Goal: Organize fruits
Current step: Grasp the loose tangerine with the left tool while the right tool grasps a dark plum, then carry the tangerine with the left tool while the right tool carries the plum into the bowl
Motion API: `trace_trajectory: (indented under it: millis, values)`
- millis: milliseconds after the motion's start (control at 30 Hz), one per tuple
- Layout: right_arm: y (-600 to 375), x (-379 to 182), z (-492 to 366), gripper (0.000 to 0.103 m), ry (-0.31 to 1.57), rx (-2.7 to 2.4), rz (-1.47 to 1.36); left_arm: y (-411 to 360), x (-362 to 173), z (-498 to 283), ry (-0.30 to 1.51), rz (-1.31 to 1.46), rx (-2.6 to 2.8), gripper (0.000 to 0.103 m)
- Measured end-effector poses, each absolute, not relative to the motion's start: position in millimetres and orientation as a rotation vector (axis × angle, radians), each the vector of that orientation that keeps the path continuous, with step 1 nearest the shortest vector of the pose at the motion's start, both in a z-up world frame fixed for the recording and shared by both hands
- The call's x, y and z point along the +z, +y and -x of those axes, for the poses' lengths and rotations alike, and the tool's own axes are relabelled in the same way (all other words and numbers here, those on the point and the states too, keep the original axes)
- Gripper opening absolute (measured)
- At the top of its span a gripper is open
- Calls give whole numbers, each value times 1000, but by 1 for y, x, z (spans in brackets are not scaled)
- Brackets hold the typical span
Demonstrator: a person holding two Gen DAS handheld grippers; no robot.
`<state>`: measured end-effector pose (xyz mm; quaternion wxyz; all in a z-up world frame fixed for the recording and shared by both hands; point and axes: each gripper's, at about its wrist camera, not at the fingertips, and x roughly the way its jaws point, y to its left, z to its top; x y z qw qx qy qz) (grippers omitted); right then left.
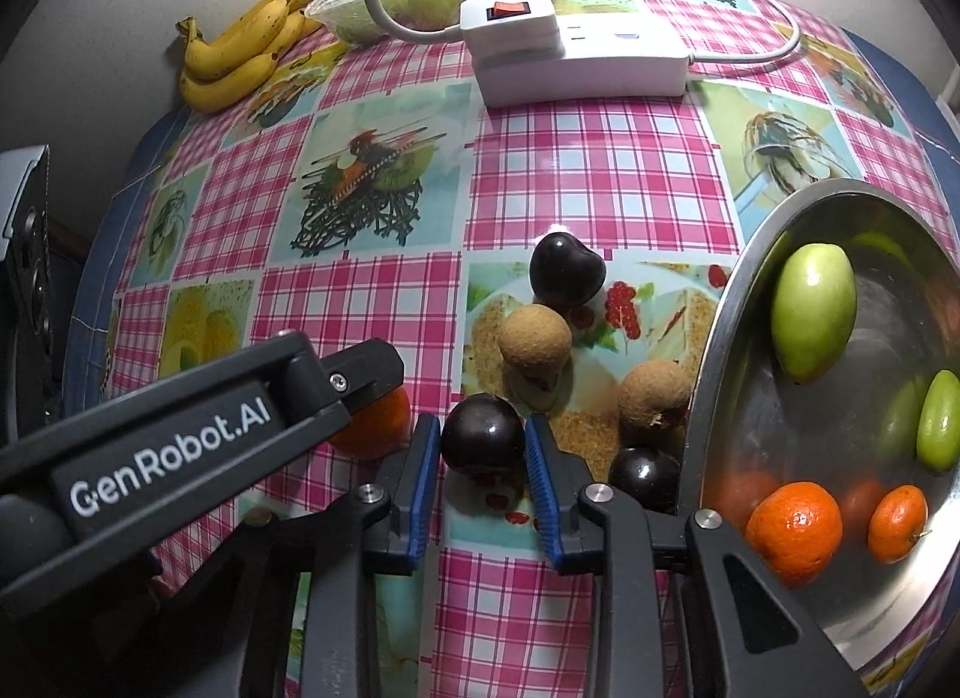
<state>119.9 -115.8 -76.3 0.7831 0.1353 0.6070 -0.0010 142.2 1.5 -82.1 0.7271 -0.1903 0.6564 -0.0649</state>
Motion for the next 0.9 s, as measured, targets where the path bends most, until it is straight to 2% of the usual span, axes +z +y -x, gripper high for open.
trace_trajectory:
  millis: [133, 400, 900]
  values:
    - [-113, -77, -120, 30, 1312, -3, -283, -2, -83, -143, 1453, 431, -162, 40]
    - [-116, -75, -118, 30, 1309, -3, -296, -4, -78, -144, 1438, 426, -165, 40]
    - [-148, -43, -103, 30, 1260, -52, -354, 13, -31, -143, 1312, 424, -187, 40]
